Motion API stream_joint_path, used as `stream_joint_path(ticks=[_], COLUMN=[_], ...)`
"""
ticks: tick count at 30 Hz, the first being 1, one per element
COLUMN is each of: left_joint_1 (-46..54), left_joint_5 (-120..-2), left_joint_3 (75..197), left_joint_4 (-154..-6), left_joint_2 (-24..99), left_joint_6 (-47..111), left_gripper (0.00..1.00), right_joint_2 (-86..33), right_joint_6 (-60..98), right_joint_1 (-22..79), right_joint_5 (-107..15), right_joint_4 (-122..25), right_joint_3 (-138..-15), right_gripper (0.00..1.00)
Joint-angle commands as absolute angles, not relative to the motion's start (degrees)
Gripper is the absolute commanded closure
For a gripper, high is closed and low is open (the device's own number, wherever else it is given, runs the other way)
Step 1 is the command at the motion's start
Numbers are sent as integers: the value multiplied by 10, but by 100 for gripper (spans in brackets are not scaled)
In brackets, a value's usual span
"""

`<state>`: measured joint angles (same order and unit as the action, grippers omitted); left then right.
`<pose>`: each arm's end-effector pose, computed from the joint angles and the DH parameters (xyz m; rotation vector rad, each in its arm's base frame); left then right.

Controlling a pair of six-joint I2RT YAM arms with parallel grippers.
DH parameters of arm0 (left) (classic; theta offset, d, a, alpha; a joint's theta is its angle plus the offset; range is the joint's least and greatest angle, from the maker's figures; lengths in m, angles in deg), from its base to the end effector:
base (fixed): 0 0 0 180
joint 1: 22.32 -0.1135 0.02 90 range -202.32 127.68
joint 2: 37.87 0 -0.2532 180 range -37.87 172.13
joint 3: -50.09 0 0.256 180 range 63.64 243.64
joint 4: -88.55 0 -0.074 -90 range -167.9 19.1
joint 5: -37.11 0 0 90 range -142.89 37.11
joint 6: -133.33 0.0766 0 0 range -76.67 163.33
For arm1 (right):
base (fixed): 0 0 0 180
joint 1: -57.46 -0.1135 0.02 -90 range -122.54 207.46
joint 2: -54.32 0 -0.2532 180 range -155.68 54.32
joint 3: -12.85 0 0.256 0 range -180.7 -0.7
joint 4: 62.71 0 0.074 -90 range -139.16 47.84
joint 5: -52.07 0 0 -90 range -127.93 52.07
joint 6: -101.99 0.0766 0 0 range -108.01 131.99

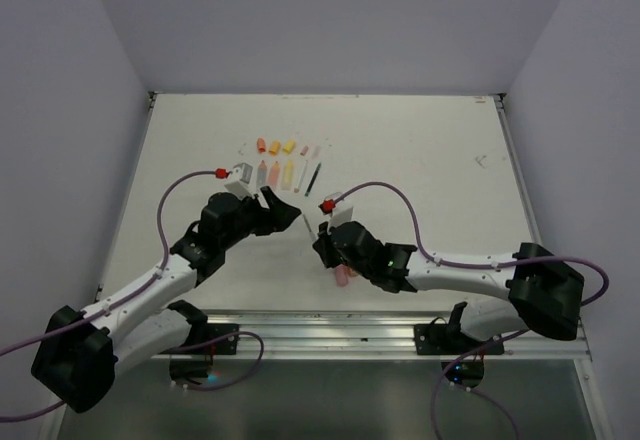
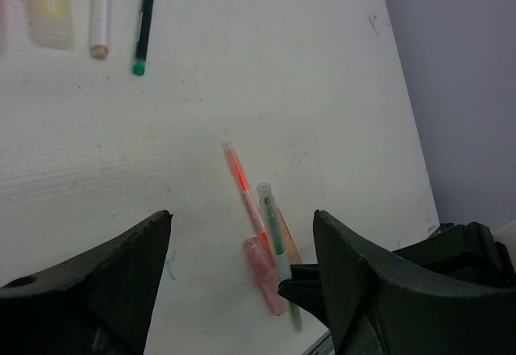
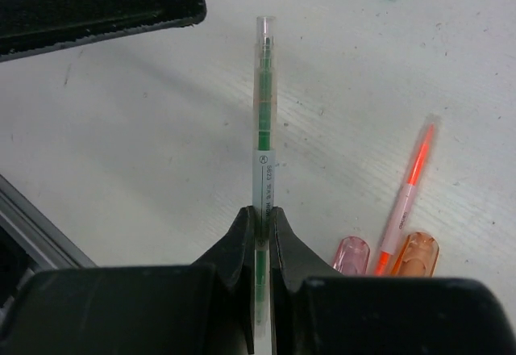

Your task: Open the pen caps

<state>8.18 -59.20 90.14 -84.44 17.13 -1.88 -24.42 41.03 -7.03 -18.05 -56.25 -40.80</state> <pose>0.2209 -0.1399 0.1987 -0.1896 2.0737 -0.9526 0.1643 0.2838 0.1769 -0.4508 2.0982 0.6142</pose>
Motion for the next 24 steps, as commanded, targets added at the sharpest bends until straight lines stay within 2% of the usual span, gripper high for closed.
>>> stream_joint_path(ticks=[1, 7, 14, 23, 24], left_joint_1=[103, 147, 171, 172, 173], left_joint_5=[-598, -554, -531, -505, -506], left_joint_3=[903, 925, 945, 943, 942], left_joint_4=[-938, -950, -955, -972, -977], left_joint_2=[187, 228, 267, 265, 266], left_joint_6=[-47, -49, -63, -78, -79], left_gripper=[27, 31, 40, 59, 64], right_joint_2=[-211, -199, -188, -187, -188], right_joint_6=[392, 385, 381, 380, 379], right_joint_1=[-71, -71, -71, -71, -71], right_joint_5=[-183, -188, -194, -190, -190], right_joint_4=[-661, -684, -699, -704, -704], right_joint_3=[-376, -359, -349, -342, -342], right_gripper=[100, 100, 100, 100, 100])
